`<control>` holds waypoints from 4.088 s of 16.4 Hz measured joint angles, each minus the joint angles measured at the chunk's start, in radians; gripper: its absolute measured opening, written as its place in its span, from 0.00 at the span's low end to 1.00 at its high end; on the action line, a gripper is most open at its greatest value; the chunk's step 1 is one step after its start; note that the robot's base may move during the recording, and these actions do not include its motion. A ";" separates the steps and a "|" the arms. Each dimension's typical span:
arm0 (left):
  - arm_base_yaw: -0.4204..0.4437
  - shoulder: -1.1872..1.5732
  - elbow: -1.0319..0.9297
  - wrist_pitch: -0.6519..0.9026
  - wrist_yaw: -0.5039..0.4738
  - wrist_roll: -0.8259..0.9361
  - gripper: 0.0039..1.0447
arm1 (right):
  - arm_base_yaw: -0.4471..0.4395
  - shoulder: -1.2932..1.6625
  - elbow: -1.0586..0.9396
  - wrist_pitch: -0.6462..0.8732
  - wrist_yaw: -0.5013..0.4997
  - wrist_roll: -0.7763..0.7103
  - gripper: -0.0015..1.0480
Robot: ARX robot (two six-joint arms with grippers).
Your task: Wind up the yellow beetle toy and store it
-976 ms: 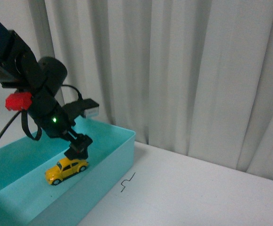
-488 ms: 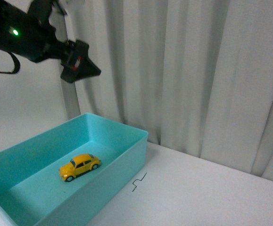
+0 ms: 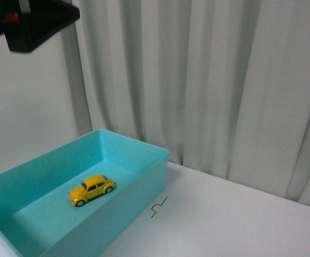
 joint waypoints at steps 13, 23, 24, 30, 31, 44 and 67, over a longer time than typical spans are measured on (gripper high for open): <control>-0.267 -0.275 -0.337 0.030 -0.267 -0.060 0.01 | 0.000 0.000 0.000 0.000 0.000 0.000 0.94; -0.261 -0.460 -0.442 -0.032 -0.274 -0.060 0.01 | 0.000 0.000 0.000 0.000 0.000 0.000 0.94; -0.261 -0.473 -0.446 -0.064 -0.274 -0.061 0.01 | 0.000 0.000 0.000 0.000 0.000 0.000 0.94; -0.262 -0.641 -0.445 -0.232 -0.274 -0.060 0.01 | 0.000 0.000 0.000 0.001 0.000 0.000 0.94; -0.262 -0.641 -0.445 -0.232 -0.274 -0.060 0.01 | 0.000 0.000 0.000 0.001 0.000 0.000 0.94; -0.262 -0.641 -0.445 -0.232 -0.274 -0.061 0.94 | 0.000 0.000 0.000 0.001 0.000 0.000 0.94; -0.262 -0.641 -0.445 -0.228 -0.274 -0.061 0.94 | 0.000 0.000 0.000 0.005 0.000 0.000 0.94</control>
